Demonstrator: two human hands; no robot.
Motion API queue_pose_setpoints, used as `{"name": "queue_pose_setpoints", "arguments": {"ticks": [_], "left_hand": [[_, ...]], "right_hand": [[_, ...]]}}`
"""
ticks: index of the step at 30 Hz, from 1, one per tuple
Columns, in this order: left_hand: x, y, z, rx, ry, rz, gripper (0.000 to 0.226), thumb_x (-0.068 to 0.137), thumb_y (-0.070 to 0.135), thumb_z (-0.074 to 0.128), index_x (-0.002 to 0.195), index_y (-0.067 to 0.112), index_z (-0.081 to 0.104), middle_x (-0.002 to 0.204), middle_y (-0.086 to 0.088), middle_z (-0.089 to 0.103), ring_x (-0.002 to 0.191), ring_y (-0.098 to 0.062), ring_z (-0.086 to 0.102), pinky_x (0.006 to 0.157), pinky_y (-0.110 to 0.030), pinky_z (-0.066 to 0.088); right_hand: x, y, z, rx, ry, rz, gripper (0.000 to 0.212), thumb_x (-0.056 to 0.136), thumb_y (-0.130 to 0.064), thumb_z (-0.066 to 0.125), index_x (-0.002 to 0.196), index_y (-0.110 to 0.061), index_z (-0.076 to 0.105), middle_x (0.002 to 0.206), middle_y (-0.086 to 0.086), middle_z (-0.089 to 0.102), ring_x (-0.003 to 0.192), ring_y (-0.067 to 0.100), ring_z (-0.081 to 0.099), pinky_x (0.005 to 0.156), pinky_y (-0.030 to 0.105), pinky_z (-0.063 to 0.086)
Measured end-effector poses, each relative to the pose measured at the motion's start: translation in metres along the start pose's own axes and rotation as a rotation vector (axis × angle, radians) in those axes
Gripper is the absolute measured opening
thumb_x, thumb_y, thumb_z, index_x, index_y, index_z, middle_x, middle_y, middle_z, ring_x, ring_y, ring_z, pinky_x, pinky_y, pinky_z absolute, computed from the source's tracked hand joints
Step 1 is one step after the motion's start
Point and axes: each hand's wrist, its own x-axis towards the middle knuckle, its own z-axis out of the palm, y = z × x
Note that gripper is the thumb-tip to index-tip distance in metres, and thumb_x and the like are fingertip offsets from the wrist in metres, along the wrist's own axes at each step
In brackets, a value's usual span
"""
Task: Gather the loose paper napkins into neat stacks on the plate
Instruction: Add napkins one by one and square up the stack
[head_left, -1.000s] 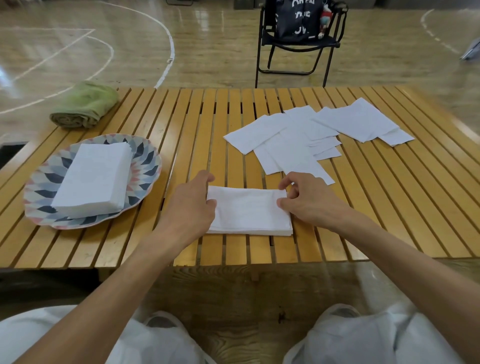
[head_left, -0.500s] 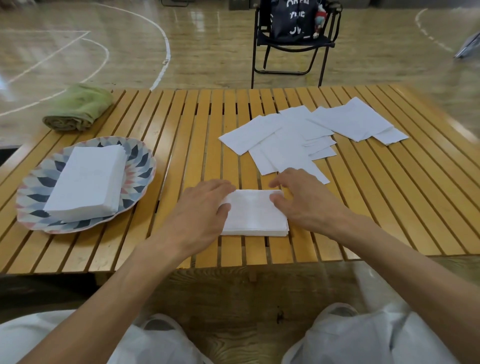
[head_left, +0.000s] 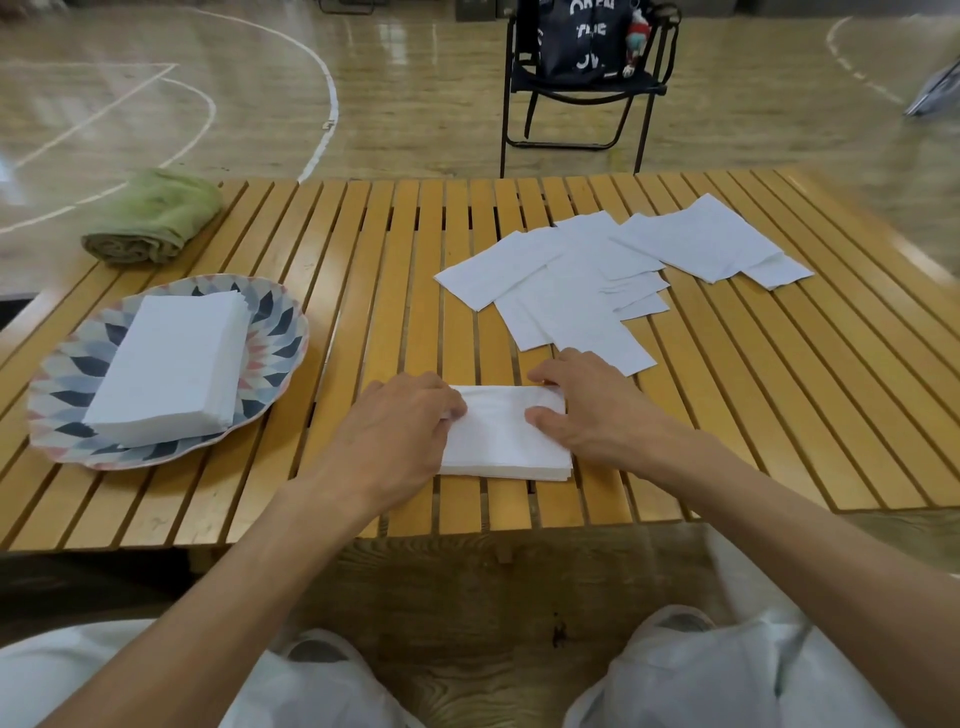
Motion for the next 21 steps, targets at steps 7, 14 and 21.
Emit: {"name": "queue_pose_setpoints", "arguments": {"ticks": [7, 14, 21], "left_hand": [[0.000, 0.002, -0.001, -0.019, 0.045, 0.003, 0.025, 0.094, 0.022, 0.061, 0.117, 0.031, 0.062, 0.114, 0.012, 0.059, 0.107, -0.010, 0.054, 0.099, -0.034, 0.044], [0.007, 0.007, -0.006, -0.209, -0.132, 0.002, 0.058, 0.092, 0.030, 0.065, 0.144, 0.030, 0.040, 0.142, 0.012, 0.046, 0.127, -0.011, 0.038, 0.103, -0.023, 0.026], [0.012, 0.009, -0.020, -0.708, 0.059, -0.142, 0.013, 0.089, 0.026, 0.066, 0.101, 0.026, 0.062, 0.088, 0.012, 0.064, 0.080, -0.003, 0.061, 0.063, -0.023, 0.054]], "right_hand": [[0.005, -0.003, -0.001, 0.154, -0.173, 0.029, 0.020, 0.084, -0.031, 0.071, 0.085, -0.029, 0.051, 0.098, -0.009, 0.052, 0.084, 0.010, 0.052, 0.065, 0.023, 0.041], [-0.009, -0.010, -0.015, 0.432, -0.071, -0.119, 0.015, 0.081, -0.015, 0.067, 0.087, -0.026, 0.058, 0.082, -0.010, 0.058, 0.070, 0.006, 0.052, 0.060, 0.023, 0.039], [-0.014, -0.013, -0.033, 0.934, 0.100, -0.115, 0.061, 0.083, -0.030, 0.079, 0.135, -0.035, 0.049, 0.106, -0.004, 0.073, 0.094, 0.011, 0.069, 0.078, 0.028, 0.059]]}}
